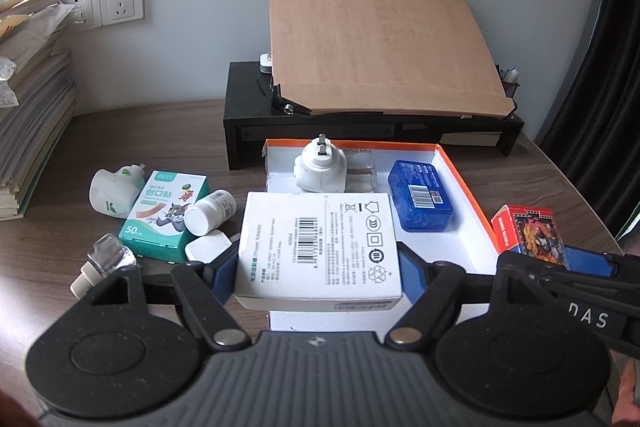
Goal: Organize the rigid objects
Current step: 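Hold the white box and red card box above the tray with both grippers, then lower both boxes into the tray and open both grippers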
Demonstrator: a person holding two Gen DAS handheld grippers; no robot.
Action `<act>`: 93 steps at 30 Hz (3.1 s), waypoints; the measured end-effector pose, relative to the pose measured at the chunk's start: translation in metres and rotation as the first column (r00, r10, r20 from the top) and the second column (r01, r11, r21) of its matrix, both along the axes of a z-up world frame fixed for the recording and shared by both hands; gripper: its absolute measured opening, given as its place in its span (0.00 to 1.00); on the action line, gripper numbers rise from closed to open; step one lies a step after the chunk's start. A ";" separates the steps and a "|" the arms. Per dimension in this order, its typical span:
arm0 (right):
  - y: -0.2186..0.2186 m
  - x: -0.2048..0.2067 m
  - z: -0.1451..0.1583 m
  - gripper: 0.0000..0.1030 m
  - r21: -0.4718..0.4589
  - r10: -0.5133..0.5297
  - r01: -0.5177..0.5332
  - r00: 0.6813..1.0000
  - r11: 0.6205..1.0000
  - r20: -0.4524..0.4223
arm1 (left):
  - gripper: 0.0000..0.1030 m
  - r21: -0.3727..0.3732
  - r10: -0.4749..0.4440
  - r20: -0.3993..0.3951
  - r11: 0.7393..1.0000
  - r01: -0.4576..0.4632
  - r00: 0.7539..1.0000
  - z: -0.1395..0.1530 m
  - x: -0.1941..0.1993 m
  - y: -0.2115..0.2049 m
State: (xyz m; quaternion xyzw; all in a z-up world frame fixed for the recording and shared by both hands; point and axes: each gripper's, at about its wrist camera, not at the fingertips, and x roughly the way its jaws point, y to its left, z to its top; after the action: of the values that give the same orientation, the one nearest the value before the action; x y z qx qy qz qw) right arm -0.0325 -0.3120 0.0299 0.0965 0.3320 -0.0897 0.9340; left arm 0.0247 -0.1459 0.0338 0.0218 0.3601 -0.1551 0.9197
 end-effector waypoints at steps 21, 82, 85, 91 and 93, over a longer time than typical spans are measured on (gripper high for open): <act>-0.002 0.007 -0.006 0.69 0.001 -0.011 0.011 1.000 1.000 -0.025 | 0.76 0.002 0.008 -0.021 1.000 -0.008 1.000 -0.006 0.004 -0.002; -0.010 0.037 -0.034 0.62 -0.077 -0.047 0.040 0.994 0.996 -0.094 | 0.76 0.078 -0.048 -0.084 0.995 0.054 0.995 -0.041 0.039 -0.026; -0.015 0.030 -0.028 0.62 -0.065 -0.063 0.058 0.996 0.996 -0.069 | 0.76 0.077 -0.053 -0.080 0.995 0.060 0.995 -0.041 0.039 -0.028; -0.014 0.020 -0.019 0.64 -0.064 -0.064 0.062 0.997 0.996 -0.036 | 0.83 0.030 -0.085 -0.135 0.996 0.089 0.987 -0.046 0.042 -0.035; -0.015 0.016 -0.016 0.65 -0.063 -0.070 0.068 0.997 0.996 -0.026 | 0.90 0.024 -0.092 -0.129 0.995 0.095 0.987 -0.045 0.036 -0.036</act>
State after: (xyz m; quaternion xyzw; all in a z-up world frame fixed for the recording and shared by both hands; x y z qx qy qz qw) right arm -0.0166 -0.3266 0.0137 0.0774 0.3384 -0.1337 0.9282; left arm 0.0607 -0.1822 -0.0108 0.0425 0.4191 -0.1937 0.8860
